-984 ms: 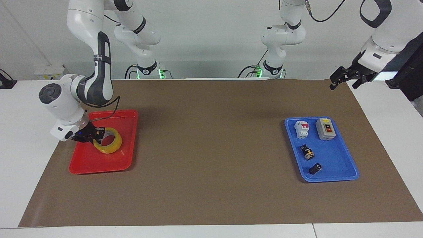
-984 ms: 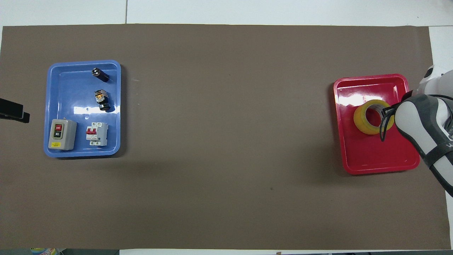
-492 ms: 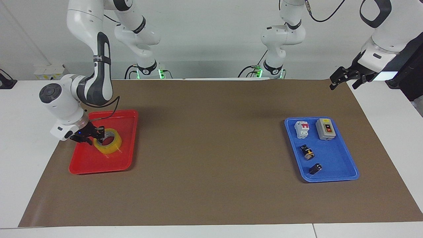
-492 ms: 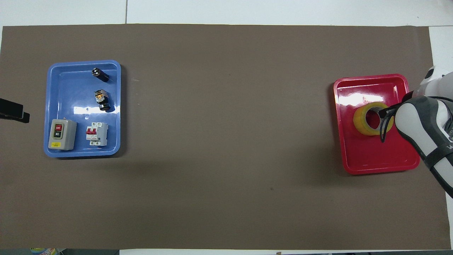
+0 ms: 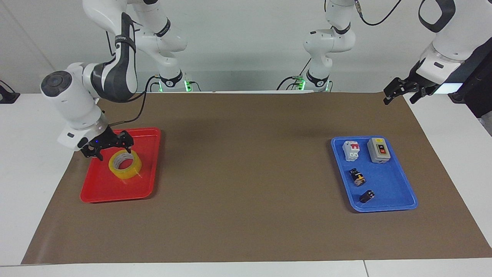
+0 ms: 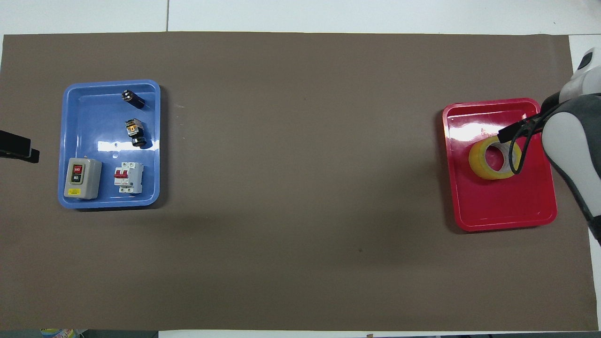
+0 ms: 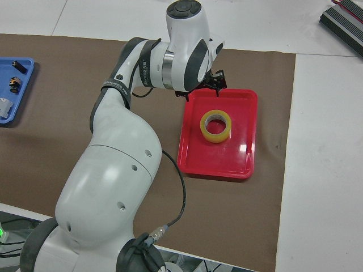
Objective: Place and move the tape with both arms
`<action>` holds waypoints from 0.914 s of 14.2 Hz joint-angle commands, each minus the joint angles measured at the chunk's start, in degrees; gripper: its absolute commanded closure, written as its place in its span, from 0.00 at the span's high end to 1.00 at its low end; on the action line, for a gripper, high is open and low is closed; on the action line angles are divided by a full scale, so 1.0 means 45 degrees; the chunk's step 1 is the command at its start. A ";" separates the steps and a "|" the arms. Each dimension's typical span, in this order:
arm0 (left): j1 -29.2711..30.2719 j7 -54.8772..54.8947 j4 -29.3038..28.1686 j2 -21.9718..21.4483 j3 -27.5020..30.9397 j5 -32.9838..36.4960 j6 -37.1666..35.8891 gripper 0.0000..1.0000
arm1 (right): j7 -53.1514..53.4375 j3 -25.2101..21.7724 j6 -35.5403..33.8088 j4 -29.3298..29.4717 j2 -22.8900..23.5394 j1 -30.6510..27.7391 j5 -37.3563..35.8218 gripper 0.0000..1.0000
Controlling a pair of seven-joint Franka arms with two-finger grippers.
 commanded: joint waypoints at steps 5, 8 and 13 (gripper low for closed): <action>0.0005 0.0129 -0.0335 -0.0324 -0.0003 -0.0164 0.0099 1.00 | 0.1430 -0.0082 -0.4223 0.3041 -0.1146 -0.0241 0.0006 1.00; 0.0005 0.0129 -0.0335 -0.0324 -0.0003 -0.0164 0.0099 1.00 | 0.1529 -0.0142 -0.5866 0.3284 -0.1553 -0.0241 -0.0268 1.00; 0.0005 0.0129 -0.0335 -0.0324 -0.0003 -0.0164 0.0099 1.00 | 0.1686 -0.0122 -0.5928 0.2481 -0.2083 -0.0456 -0.0308 1.00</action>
